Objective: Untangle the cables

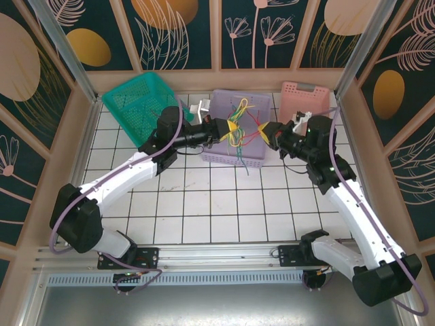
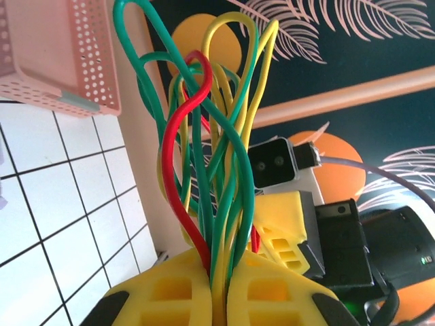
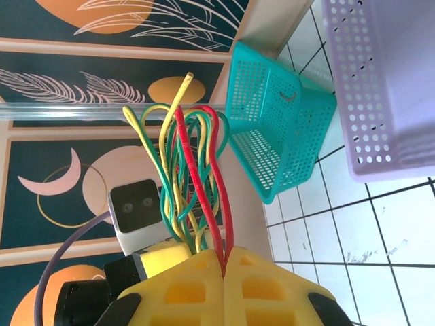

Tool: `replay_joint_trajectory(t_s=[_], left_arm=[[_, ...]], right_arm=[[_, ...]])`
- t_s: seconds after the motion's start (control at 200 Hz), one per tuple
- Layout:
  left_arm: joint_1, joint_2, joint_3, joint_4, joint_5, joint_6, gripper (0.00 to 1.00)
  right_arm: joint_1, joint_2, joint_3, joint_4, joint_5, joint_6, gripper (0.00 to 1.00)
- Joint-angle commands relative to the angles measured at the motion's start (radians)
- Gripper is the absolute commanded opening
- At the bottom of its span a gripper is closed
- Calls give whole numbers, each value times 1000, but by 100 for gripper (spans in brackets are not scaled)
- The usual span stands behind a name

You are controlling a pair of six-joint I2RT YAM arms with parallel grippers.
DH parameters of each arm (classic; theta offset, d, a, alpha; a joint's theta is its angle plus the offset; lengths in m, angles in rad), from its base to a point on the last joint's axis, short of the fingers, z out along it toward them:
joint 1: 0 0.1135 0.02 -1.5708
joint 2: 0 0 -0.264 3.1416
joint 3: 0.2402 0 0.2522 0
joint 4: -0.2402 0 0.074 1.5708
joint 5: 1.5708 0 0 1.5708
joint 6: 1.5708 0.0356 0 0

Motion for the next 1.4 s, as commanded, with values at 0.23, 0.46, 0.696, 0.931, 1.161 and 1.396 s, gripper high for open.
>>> replay_joint_trajectory(t_s=[0.23,0.46,0.696,0.931,1.161,1.396], left_arm=[[33,-129,-14,-260,-351,75,0],[28,-115,-55,-108,-257,35,0],[27,-83,31,-356,-259,226,0],[15,-56,-1,-250,-53,288,0],[12,-37,77,-373,-27,444,0],[11,-20,64,-299,71,411,0]], right_arm=[[-28,-24,18,-57,130,-144,0],[-19,30,-16,21,33,-164,0],[-33,35,10,-42,83,-219,0],[-35,73,-7,-77,46,-230,0],[-45,31,-122,-103,49,-173,9],[-50,10,-182,-35,31,-121,18]])
